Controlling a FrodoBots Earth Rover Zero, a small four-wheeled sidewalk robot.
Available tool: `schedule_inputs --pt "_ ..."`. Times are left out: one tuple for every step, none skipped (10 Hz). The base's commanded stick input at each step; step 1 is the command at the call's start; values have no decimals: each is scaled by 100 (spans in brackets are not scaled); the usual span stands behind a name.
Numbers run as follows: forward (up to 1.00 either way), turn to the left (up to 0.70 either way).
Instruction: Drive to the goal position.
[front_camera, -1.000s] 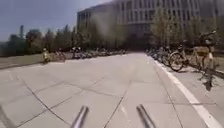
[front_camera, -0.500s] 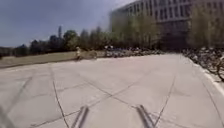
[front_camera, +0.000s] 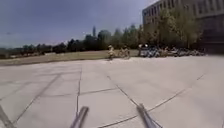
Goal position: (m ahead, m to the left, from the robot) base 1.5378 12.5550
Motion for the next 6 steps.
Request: schedule_inputs --pt "70 38" --pt "70 38" --pt "70 38" --pt "70 38" --pt "70 38" --pt "70 38"
